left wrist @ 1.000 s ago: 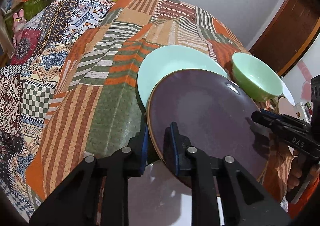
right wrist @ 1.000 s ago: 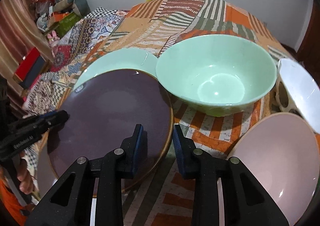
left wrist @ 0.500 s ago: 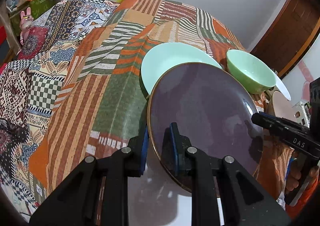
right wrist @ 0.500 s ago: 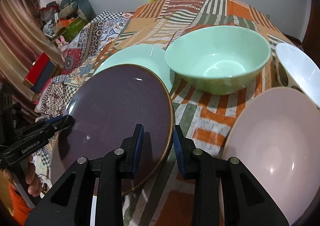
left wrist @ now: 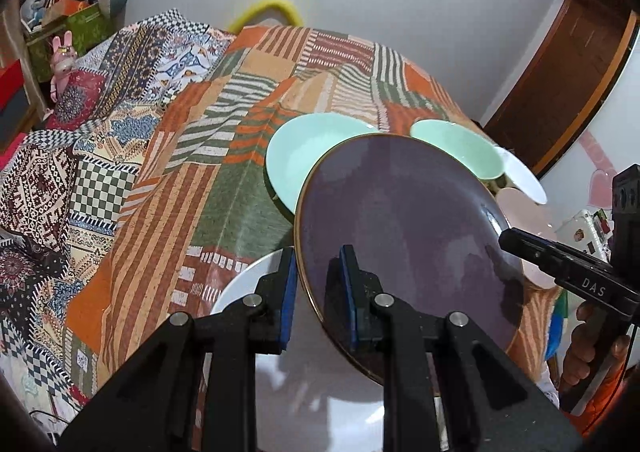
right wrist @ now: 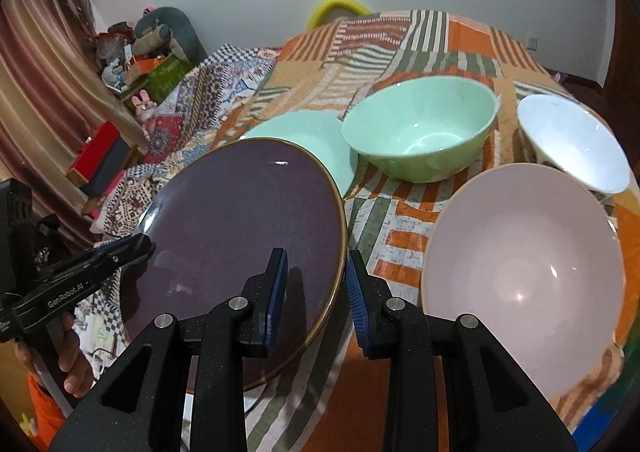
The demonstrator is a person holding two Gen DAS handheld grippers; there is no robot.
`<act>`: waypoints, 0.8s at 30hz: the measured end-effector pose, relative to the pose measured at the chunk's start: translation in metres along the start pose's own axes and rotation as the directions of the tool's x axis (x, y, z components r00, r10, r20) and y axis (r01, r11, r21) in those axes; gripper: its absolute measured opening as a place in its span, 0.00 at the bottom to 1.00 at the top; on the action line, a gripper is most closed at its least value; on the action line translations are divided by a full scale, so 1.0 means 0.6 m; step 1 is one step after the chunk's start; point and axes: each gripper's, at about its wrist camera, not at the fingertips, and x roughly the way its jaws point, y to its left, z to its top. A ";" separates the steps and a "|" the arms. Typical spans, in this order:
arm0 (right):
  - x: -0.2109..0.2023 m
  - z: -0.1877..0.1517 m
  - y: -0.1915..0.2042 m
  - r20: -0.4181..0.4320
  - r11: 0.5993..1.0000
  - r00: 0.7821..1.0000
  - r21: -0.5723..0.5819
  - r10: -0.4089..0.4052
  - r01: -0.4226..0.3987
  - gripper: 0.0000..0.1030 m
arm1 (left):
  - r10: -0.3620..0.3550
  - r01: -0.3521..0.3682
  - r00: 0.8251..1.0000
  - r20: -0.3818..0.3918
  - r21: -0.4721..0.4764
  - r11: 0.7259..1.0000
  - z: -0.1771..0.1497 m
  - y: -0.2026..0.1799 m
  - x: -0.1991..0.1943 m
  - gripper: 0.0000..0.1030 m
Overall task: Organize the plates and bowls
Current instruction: 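Lift the purple plate with both tools and carry it toward the quilt edge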
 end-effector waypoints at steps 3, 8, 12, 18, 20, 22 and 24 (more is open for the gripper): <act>-0.024 -0.003 0.002 0.027 1.000 1.000 -0.004 0.002 -0.002 0.26 | -0.005 0.004 1.000 0.020 0.010 1.000 -0.005 -0.013 -0.028 0.19; -0.057 -0.018 0.007 0.060 1.000 0.998 -0.008 0.008 -0.008 0.26 | -0.012 0.011 0.999 0.039 0.021 1.000 -0.020 -0.033 -0.065 0.19; -0.077 -0.033 0.002 0.071 1.000 0.997 -0.007 0.015 -0.014 0.26 | -0.006 0.005 0.999 0.041 0.036 0.999 -0.037 -0.050 -0.085 0.19; -0.098 -0.062 -0.011 0.067 1.000 0.997 0.003 0.023 -0.023 0.26 | -0.004 0.003 1.000 0.019 0.049 0.999 -0.068 -0.072 -0.098 0.19; -0.105 -0.075 -0.018 0.063 1.000 0.998 0.009 0.024 -0.024 0.26 | -0.005 0.005 1.000 0.003 0.052 0.999 -0.081 -0.080 -0.097 0.19; -0.109 -0.083 -0.022 0.060 1.000 0.998 0.017 0.024 -0.025 0.26 | -0.005 0.006 1.000 -0.014 0.058 0.998 -0.094 -0.088 -0.095 0.19; -0.112 -0.093 -0.030 0.055 0.999 0.998 0.027 0.023 -0.024 0.26 | -0.006 0.008 1.000 -0.030 0.063 0.998 -0.106 -0.096 -0.091 0.19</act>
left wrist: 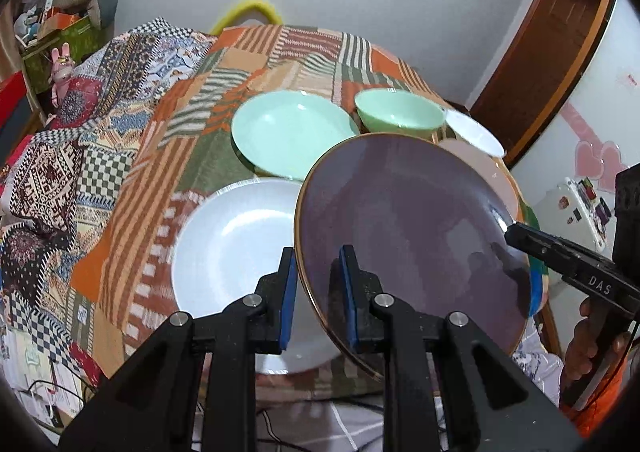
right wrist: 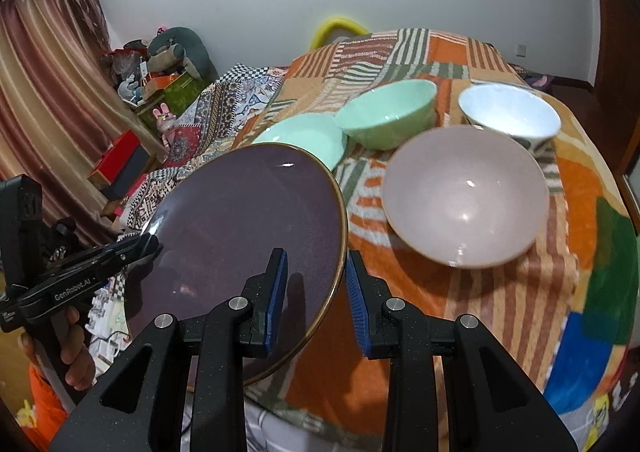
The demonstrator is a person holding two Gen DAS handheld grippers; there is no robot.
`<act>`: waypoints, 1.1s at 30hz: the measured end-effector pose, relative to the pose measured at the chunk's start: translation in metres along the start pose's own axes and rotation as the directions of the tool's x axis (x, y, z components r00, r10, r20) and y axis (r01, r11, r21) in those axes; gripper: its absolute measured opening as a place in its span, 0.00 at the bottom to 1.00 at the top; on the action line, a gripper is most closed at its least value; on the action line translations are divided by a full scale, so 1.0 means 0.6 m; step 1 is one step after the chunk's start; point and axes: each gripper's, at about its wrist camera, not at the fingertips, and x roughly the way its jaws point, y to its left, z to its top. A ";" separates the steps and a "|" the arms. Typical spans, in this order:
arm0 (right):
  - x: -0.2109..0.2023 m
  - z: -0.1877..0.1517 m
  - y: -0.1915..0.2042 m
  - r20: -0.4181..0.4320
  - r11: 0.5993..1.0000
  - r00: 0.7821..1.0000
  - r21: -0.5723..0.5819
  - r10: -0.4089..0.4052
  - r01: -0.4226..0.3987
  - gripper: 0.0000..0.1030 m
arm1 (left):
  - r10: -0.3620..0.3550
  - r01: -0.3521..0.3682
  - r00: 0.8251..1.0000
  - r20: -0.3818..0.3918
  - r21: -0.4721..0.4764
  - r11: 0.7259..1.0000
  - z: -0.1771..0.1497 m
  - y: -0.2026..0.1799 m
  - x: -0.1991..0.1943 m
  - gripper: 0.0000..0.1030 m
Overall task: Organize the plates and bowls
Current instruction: 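Lift the purple plate with both tools and carry it toward the quilt edge, then lower the purple plate onto the quilt and open both tools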
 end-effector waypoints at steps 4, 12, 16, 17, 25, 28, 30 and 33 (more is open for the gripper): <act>-0.007 -0.019 -0.009 -0.013 1.000 1.000 0.011 -0.002 0.002 0.26 | -0.012 0.012 0.999 -0.035 -0.005 1.000 -0.023 -0.011 0.010 0.19; -0.008 -0.049 -0.029 -0.044 0.999 0.999 0.046 -0.009 0.011 0.26 | -0.003 0.004 0.995 -0.097 0.012 1.000 -0.047 -0.032 0.037 0.19; -0.008 -0.061 -0.043 -0.058 0.998 0.998 0.065 -0.012 0.015 0.26 | -0.007 0.010 0.992 -0.124 0.019 1.000 -0.051 -0.040 0.052 0.19; -0.007 -0.064 -0.047 -0.062 0.997 0.998 0.070 -0.013 0.018 0.26 | -0.005 0.009 0.991 -0.132 0.024 1.000 -0.051 -0.043 0.058 0.19; -0.007 -0.088 -0.082 -0.091 0.992 0.995 0.124 -0.029 0.040 0.26 | -0.010 0.022 0.983 -0.183 0.064 0.998 -0.050 -0.073 0.099 0.19; -0.011 -0.094 -0.096 -0.094 0.988 0.995 0.141 -0.042 0.055 0.26 | -0.011 0.027 0.980 -0.199 0.081 0.996 -0.048 -0.086 0.114 0.19; -0.013 -0.097 -0.106 -0.097 0.986 0.994 0.154 -0.049 0.064 0.26 | -0.011 0.030 0.979 -0.205 0.090 0.995 -0.046 -0.093 0.120 0.19; -0.016 -0.101 -0.115 -0.099 0.984 0.994 0.166 -0.052 0.068 0.26 | -0.014 0.035 0.976 -0.216 0.094 0.995 -0.043 -0.100 0.131 0.19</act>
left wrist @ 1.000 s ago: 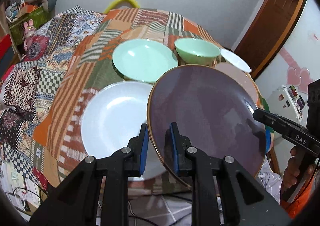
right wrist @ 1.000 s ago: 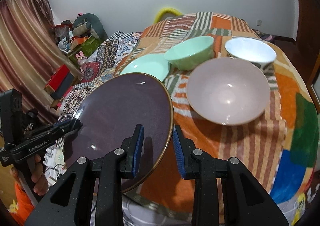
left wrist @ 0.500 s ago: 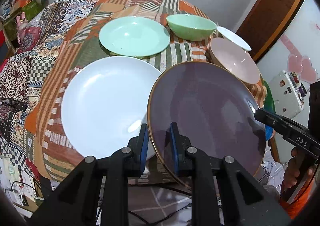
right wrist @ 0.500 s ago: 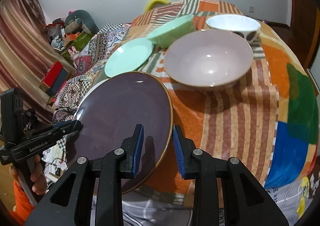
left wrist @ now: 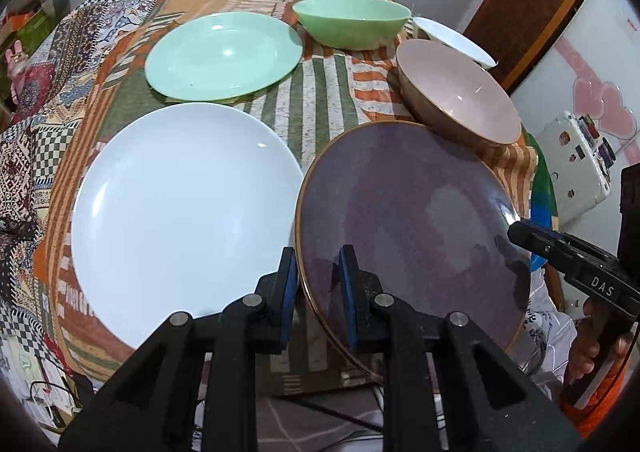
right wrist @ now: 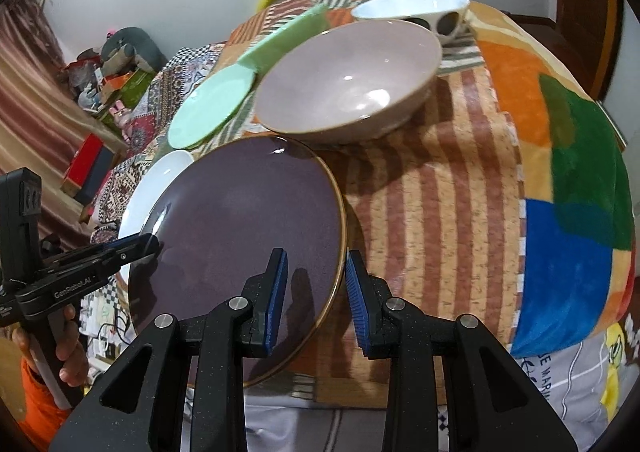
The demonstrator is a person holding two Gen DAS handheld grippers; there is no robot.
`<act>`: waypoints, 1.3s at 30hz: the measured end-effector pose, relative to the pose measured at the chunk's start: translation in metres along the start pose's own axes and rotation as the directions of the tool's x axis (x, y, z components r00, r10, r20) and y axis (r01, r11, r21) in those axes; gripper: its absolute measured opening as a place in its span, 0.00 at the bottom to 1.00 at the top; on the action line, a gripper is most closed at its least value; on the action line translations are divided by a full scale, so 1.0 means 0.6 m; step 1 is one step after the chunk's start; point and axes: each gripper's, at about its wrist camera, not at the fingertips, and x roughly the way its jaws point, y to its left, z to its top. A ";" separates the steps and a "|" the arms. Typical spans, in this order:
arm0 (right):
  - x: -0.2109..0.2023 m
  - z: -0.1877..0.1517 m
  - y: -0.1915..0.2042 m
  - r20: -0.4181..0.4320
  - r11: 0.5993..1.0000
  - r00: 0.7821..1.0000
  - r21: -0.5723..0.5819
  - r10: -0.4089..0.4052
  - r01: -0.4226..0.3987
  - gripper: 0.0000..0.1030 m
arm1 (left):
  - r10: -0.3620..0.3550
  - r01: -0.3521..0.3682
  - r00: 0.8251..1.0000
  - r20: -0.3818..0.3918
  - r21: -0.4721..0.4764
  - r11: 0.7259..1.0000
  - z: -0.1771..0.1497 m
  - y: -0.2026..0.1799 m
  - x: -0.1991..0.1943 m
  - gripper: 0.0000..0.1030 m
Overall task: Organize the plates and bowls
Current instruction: 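Lower the purple plate onto the quilt and open both tools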
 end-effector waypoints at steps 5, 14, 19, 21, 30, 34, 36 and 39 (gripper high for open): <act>-0.002 -0.001 -0.015 0.000 1.000 1.000 0.018 -0.002 0.002 0.26 | -0.005 0.005 1.000 -0.013 0.004 1.000 0.007 -0.005 0.011 0.19; -0.004 -0.001 -0.031 -0.011 0.999 1.000 0.048 -0.015 0.015 0.26 | -0.011 0.011 0.999 -0.031 0.018 1.000 0.017 -0.019 0.029 0.19; -0.003 -0.002 -0.035 -0.016 0.999 1.000 0.043 -0.022 0.023 0.27 | -0.017 0.018 0.999 -0.045 0.016 1.000 0.013 -0.018 0.038 0.19; -0.002 0.001 -0.030 -0.017 0.999 1.000 0.039 -0.024 0.025 0.27 | -0.022 0.023 0.999 -0.047 0.011 1.000 0.013 -0.016 0.039 0.19; -0.003 0.003 -0.024 -0.019 0.999 0.999 0.036 -0.030 0.031 0.29 | -0.020 0.021 0.998 -0.059 0.010 1.000 0.011 -0.016 0.039 0.19; -0.015 0.005 -0.017 -0.001 0.999 1.000 0.018 -0.030 0.030 0.29 | -0.032 0.032 0.999 -0.036 0.010 0.999 0.009 -0.013 0.022 0.20; -0.022 0.006 -0.011 0.012 0.999 0.999 0.005 -0.033 0.032 0.29 | -0.023 0.024 1.000 -0.010 0.022 0.999 0.008 -0.015 0.006 0.20; -0.030 0.011 -0.003 0.030 0.999 0.999 -0.018 -0.042 0.043 0.30 | -0.009 0.007 0.999 0.050 0.041 0.999 0.007 -0.018 -0.026 0.26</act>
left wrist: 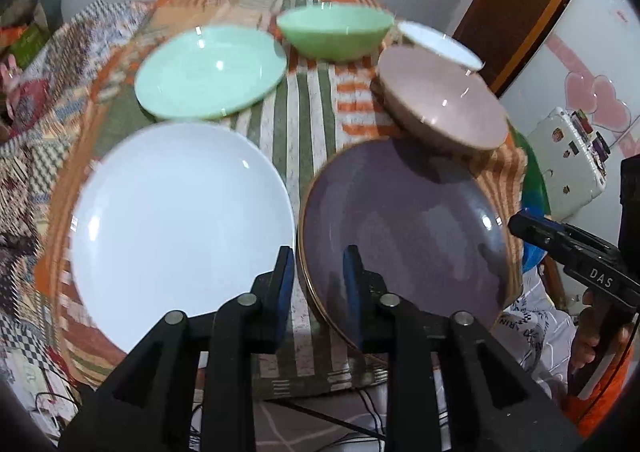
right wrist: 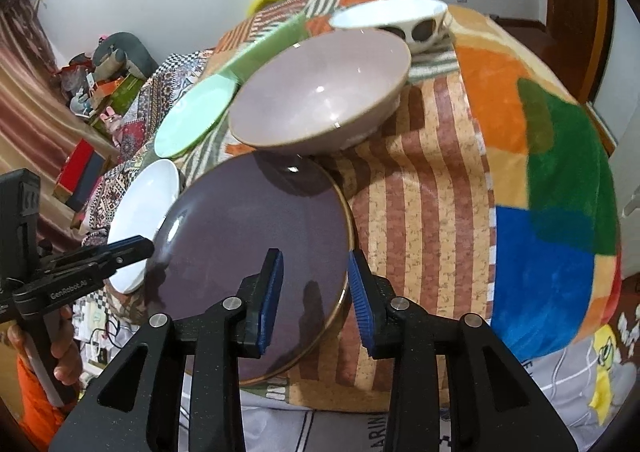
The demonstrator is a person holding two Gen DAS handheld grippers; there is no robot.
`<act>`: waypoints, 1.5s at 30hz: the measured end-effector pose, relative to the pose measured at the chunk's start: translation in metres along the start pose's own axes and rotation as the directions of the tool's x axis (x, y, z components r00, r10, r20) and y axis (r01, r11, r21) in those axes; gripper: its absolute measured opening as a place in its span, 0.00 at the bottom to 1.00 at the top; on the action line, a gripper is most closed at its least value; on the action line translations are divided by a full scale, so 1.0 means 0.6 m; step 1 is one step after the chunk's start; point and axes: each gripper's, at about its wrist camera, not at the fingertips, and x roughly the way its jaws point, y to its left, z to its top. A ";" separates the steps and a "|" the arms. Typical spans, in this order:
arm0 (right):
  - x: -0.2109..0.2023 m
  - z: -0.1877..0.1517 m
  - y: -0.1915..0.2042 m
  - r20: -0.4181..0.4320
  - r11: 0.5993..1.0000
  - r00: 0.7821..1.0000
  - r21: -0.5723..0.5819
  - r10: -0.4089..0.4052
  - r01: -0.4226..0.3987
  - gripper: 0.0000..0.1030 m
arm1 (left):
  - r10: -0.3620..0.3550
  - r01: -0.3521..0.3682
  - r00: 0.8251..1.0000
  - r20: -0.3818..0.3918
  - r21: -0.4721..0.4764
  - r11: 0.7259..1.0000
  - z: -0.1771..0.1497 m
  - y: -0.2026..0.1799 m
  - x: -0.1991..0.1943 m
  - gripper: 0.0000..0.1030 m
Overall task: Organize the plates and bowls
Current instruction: 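Lower the purple plate onto the quilt and open both tools, then move both tools to the white plate rim and close them on it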
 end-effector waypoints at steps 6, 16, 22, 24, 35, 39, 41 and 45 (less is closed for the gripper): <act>-0.014 0.011 0.030 0.040 0.999 0.999 -0.050 0.007 -0.005 0.31 | 0.016 -0.016 0.994 0.105 -0.006 1.000 0.005 0.009 -0.059 0.39; -0.026 0.031 0.089 0.117 0.990 0.993 -0.139 0.012 0.004 0.57 | 0.110 -0.100 0.970 0.217 -0.058 0.993 -0.012 0.063 -0.126 0.58; -0.008 0.042 0.125 0.107 0.984 0.994 -0.177 0.030 -0.011 0.61 | 0.161 -0.130 0.964 0.211 -0.154 0.979 -0.033 0.130 -0.131 0.69; 0.004 0.047 0.140 0.096 0.980 0.995 -0.197 0.034 -0.014 0.62 | 0.174 -0.137 0.965 0.198 -0.189 0.972 -0.043 0.153 -0.126 0.69; 0.088 0.065 0.219 0.011 0.953 0.999 -0.302 0.036 -0.031 0.62 | 0.184 -0.137 0.976 0.117 -0.328 0.935 -0.090 0.259 -0.088 0.69; 0.120 0.071 0.238 -0.029 0.944 0.999 -0.328 0.035 -0.043 0.62 | 0.171 -0.127 0.980 0.101 -0.348 0.929 -0.101 0.277 -0.075 0.69; 0.137 0.075 0.244 -0.051 0.941 0.998 -0.334 0.034 -0.049 0.62 | 0.160 -0.117 0.982 0.097 -0.352 0.929 -0.105 0.282 -0.068 0.69; 0.167 0.081 0.254 -0.079 0.934 0.997 -0.353 0.019 -0.046 0.62 | 0.099 -0.061 0.991 0.091 -0.358 0.932 -0.108 0.289 -0.054 0.69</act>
